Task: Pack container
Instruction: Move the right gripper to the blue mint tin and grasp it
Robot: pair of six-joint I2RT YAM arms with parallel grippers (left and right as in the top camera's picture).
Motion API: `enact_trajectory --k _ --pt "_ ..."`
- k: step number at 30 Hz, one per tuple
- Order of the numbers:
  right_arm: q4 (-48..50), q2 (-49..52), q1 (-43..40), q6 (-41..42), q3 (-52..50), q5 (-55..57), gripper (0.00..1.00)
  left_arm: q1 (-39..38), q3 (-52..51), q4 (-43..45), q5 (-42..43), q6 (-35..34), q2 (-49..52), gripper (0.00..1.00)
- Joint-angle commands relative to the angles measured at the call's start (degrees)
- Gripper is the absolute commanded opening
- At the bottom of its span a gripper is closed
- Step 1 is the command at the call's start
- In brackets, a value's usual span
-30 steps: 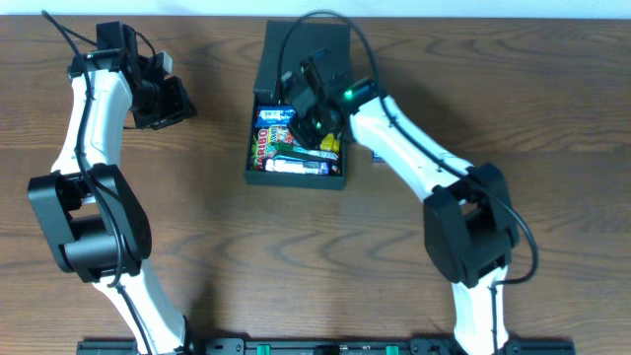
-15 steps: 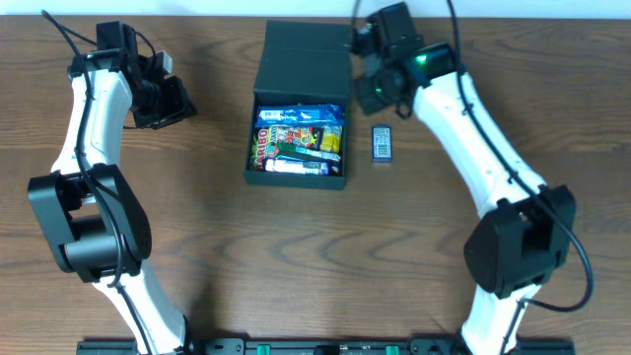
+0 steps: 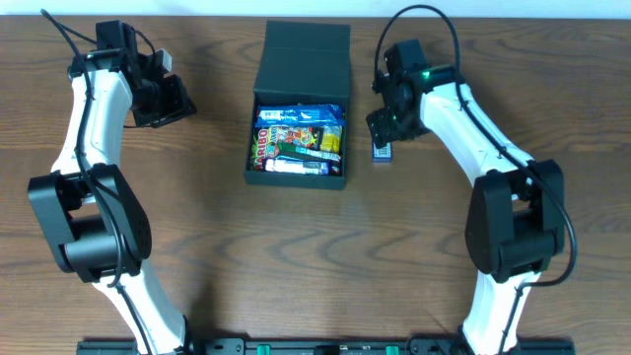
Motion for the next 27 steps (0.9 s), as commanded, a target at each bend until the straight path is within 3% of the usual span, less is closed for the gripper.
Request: enact_trajectory --k 1,14,27 --pt "1.7 0.5 0.1 -0.7 -3.0 -0.8 0.73 0.1 1.3 -0.1 0.0 -0.4 0.7 0.36" --pt "9.9 0.5 0.1 -0.6 -7.7 -3.8 0.7 0.1 1.3 -0.3 0.0 -0.4 0.7 0.36" --pt "10.2 3.0 0.1 -0.7 -7.7 -4.9 0.65 0.1 1.3 -0.3 0.0 -0.4 0.7 0.36"
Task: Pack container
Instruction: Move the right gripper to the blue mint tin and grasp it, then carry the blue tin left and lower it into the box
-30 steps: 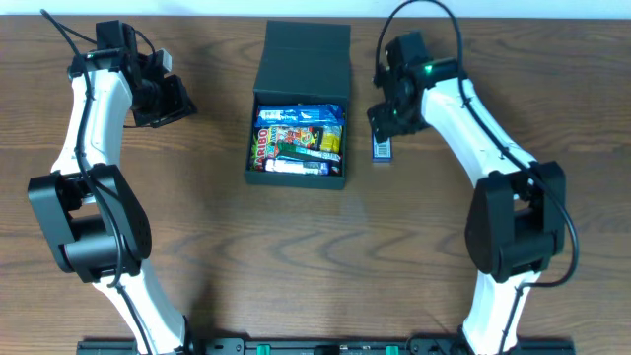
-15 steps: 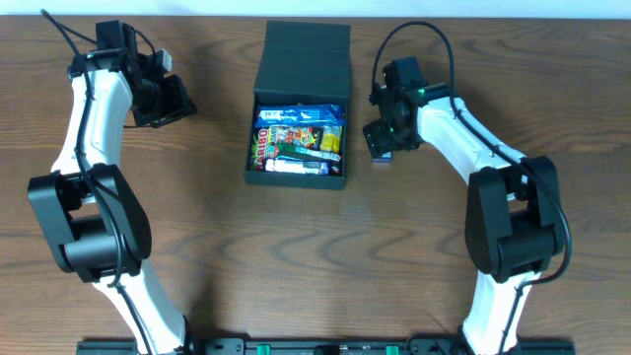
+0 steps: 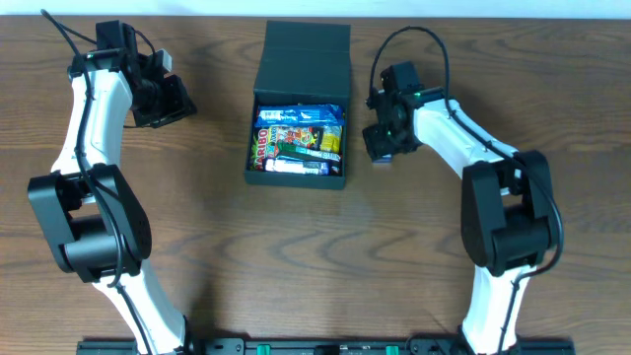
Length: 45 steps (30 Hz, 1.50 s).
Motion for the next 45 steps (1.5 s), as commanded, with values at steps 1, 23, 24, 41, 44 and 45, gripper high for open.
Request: enact_trajectory --k 1,23,24,41,44,45 --pt "0.1 0.6 0.1 -0.7 -0.4 -0.9 0.64 0.1 1.3 -0.2 0.0 -0.4 0.7 0.36" --pt "-6.9 0.3 0.2 2.6 9.2 -1.4 0.33 0.1 1.3 -0.2 0.0 -0.4 0.7 0.35" --pt "-8.3 0.3 0.2 3.1 11.1 -1.4 0.31 0.1 1.3 -0.2 0.0 -0.4 0.7 0.36" --pt "-21.8 0.3 9.3 31.7 27.8 -13.3 0.1 0.1 1.3 -0.2 0.0 -0.4 0.7 0.36" --pt "-22.4 0.3 11.4 37.0 26.4 -11.1 0.08 0.1 1.3 -0.2 0.0 -0.4 0.7 0.35" --pt "-22.4 0.3 12.1 38.1 25.8 -10.7 0.08 0.1 1.3 -0.2 0.0 -0.4 0.7 0.36"
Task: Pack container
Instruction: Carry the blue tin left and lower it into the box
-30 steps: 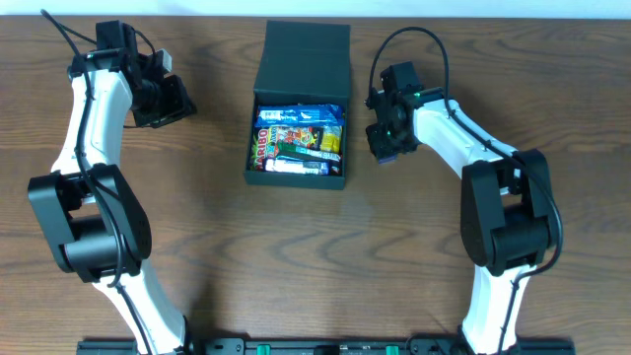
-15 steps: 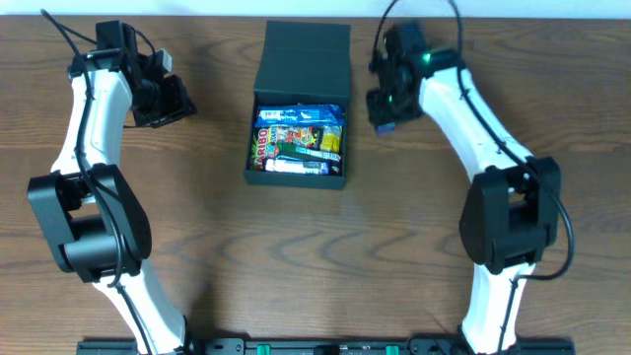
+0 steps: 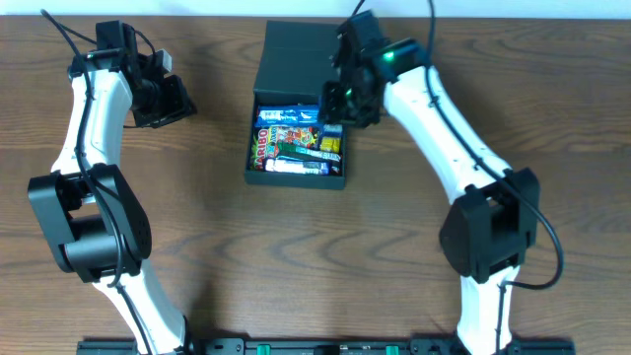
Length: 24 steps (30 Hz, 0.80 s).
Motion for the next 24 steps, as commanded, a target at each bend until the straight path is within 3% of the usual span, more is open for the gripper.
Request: enact_trajectory --k 1,10,14,17,19,24 --pt "-0.5 -0.4 2.3 8.4 -1.9 2.3 0.08 0.1 1.3 -0.2 0.0 -0.4 0.7 0.36" --pt "-0.8 -0.4 4.6 11.0 -4.8 13.8 0.09 0.1 1.3 -0.2 0.0 -0.2 0.7 0.36" --pt "-0.9 -0.4 4.6 11.0 -5.0 15.5 0.16 0.1 1.3 -0.1 0.0 -0.2 0.7 0.36" --pt "-0.5 -0.4 4.6 10.1 -5.2 16.2 0.52 0.1 1.3 -0.1 0.0 -0.2 0.7 0.36" --pt "0.0 -0.4 4.6 9.6 -5.2 16.2 0.65 0.1 1.3 -0.1 0.0 -0.2 0.7 0.35" --pt "1.2 -0.4 4.5 8.3 -5.2 16.2 0.7 0.1 1.3 0.0 0.0 -0.2 0.7 0.36"
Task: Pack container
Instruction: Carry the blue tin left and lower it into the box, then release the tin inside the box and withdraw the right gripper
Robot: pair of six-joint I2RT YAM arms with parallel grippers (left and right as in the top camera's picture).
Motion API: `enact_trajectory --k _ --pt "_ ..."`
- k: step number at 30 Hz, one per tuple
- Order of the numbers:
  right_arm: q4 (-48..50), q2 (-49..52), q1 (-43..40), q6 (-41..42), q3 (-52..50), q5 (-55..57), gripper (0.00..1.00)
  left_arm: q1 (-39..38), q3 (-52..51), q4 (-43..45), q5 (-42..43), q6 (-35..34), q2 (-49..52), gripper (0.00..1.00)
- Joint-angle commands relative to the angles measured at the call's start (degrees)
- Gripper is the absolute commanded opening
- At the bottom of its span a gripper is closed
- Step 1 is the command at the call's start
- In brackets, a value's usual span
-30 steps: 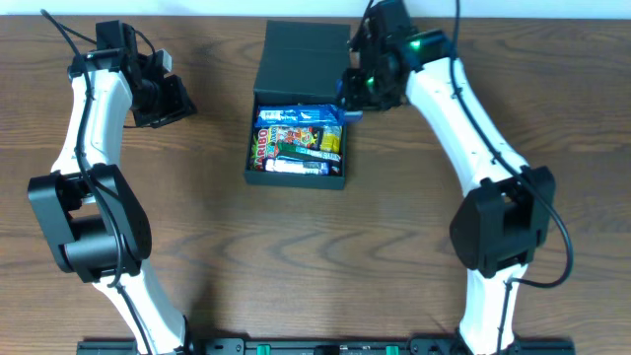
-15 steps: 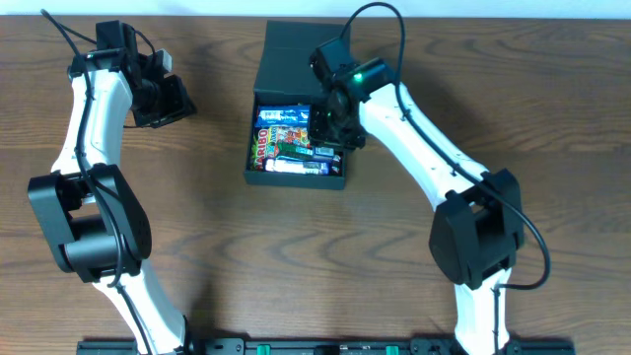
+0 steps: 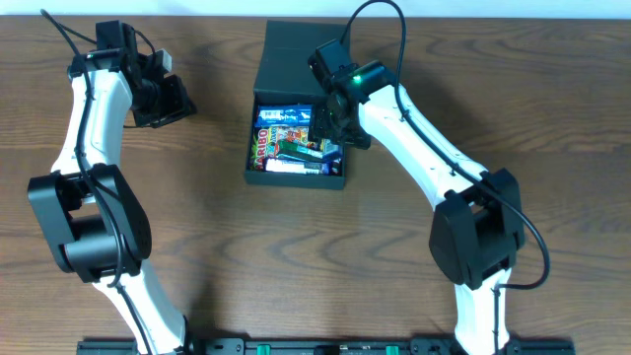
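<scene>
A dark green box stands at the table's middle with its lid folded open behind it. Colourful snack packets fill it. My right gripper hangs low over the right part of the box's inside, its fingers hidden under the wrist, so I cannot make out their state or anything held. My left gripper rests far left of the box, open and empty.
The brown wooden table extends in front of the box. The right arm stretches diagonally from its base across the space right of the box. The left arm's base stands at the left.
My right gripper has shifted a little left and toward the front, from the box's back right corner to lower over its right inner part. The left arm has not moved.
A small blue packet lay on the table right of the box, with my right gripper just above it. Then the gripper covered it. Later the gripper was at the box's back right corner and the packet's spot was bare. Now the gripper is over the box's inside.
</scene>
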Motion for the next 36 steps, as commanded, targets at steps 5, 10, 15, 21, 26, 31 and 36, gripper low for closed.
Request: enact_trajectory --k 5,10,15,21,26,31,36 --pt "-0.7 -0.5 0.0 -5.9 1.2 1.2 0.56 0.1 1.3 0.0 0.0 -0.2 0.7 0.35" --pt "-1.8 -0.6 0.1 -9.3 1.1 1.2 0.02 0.1 1.3 0.0 0.0 -0.2 0.7 0.36" --pt "-0.7 -0.4 0.0 -10.4 -0.9 3.8 0.01 0.1 1.3 0.1 0.0 -0.2 0.7 0.36" --pt "0.1 0.8 0.0 -11.3 -3.1 4.0 0.02 0.1 1.3 0.1 0.0 -0.2 0.7 0.36" --pt "1.6 1.1 0.0 -11.3 -5.7 3.9 0.02 0.1 1.3 0.1 0.0 -0.2 0.7 0.36" --pt "2.2 1.1 0.0 -11.4 -6.0 3.8 0.02 0.1 1.3 0.1 0.0 -0.2 0.7 0.35" --pt "2.5 0.1 -0.1 -13.0 -3.2 3.8 0.01 0.1 1.3 0.2 0.0 -0.2 0.7 0.35"
